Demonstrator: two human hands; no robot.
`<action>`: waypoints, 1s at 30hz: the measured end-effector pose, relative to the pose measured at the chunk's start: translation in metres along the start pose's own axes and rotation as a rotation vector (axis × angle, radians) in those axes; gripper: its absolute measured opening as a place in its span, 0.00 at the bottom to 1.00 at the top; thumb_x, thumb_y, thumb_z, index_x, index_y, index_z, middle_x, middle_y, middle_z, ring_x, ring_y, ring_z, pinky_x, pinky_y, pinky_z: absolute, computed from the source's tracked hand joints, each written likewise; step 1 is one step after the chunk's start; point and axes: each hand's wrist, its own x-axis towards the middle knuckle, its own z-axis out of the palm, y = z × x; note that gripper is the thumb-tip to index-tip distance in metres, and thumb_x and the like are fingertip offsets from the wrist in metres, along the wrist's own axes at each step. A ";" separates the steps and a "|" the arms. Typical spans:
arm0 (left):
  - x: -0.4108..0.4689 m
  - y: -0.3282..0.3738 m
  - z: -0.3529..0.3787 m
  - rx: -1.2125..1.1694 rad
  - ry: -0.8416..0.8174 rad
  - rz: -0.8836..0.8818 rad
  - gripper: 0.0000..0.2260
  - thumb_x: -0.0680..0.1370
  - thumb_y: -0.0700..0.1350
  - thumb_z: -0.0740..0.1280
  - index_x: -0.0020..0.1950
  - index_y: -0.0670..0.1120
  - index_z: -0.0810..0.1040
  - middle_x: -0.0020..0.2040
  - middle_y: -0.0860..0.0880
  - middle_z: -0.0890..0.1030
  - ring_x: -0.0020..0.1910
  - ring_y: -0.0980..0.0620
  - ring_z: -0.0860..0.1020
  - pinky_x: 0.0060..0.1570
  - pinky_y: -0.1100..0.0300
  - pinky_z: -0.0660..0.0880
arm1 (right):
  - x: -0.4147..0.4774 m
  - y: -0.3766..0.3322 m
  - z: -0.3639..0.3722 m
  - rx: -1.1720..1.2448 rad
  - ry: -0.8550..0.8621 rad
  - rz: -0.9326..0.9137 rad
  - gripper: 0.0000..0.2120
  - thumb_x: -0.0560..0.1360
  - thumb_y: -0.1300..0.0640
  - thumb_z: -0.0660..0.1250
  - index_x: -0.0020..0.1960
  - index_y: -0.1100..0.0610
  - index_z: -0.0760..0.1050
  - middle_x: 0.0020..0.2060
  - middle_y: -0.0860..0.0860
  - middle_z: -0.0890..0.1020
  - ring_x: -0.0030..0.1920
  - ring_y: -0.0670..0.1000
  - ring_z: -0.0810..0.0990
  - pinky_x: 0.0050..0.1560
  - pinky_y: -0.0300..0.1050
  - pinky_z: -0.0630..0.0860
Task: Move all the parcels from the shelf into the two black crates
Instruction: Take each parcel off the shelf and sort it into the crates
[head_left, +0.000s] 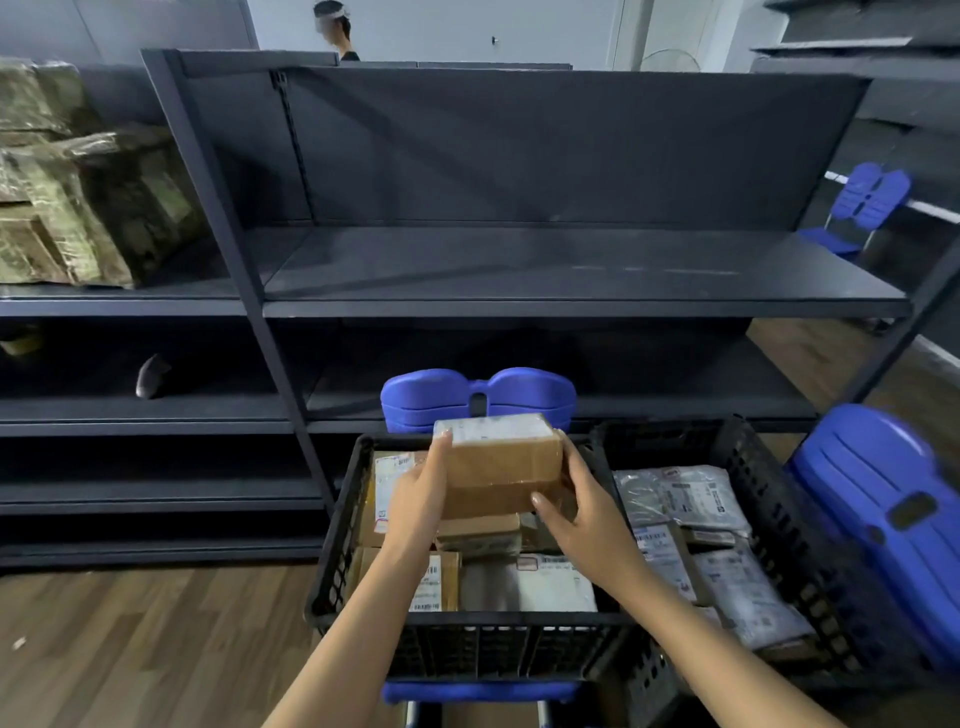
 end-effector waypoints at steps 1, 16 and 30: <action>0.001 0.001 0.002 0.007 -0.015 -0.015 0.26 0.72 0.69 0.60 0.53 0.49 0.80 0.52 0.50 0.82 0.54 0.50 0.78 0.53 0.54 0.72 | -0.001 0.002 0.000 -0.019 -0.008 -0.021 0.36 0.77 0.49 0.65 0.71 0.27 0.46 0.64 0.32 0.70 0.64 0.33 0.70 0.61 0.31 0.70; 0.016 0.009 0.001 0.167 -0.091 0.185 0.18 0.73 0.56 0.68 0.24 0.54 0.71 0.26 0.60 0.72 0.35 0.55 0.73 0.38 0.60 0.69 | 0.039 -0.005 -0.037 0.143 -0.070 0.204 0.22 0.76 0.40 0.61 0.67 0.46 0.70 0.66 0.42 0.73 0.65 0.41 0.71 0.65 0.40 0.66; 0.018 0.007 0.028 0.083 -0.151 0.148 0.38 0.71 0.59 0.71 0.76 0.53 0.57 0.72 0.50 0.69 0.66 0.52 0.71 0.66 0.48 0.71 | 0.055 0.006 -0.036 0.329 -0.079 0.312 0.21 0.63 0.28 0.67 0.51 0.38 0.77 0.51 0.42 0.84 0.53 0.44 0.82 0.60 0.49 0.76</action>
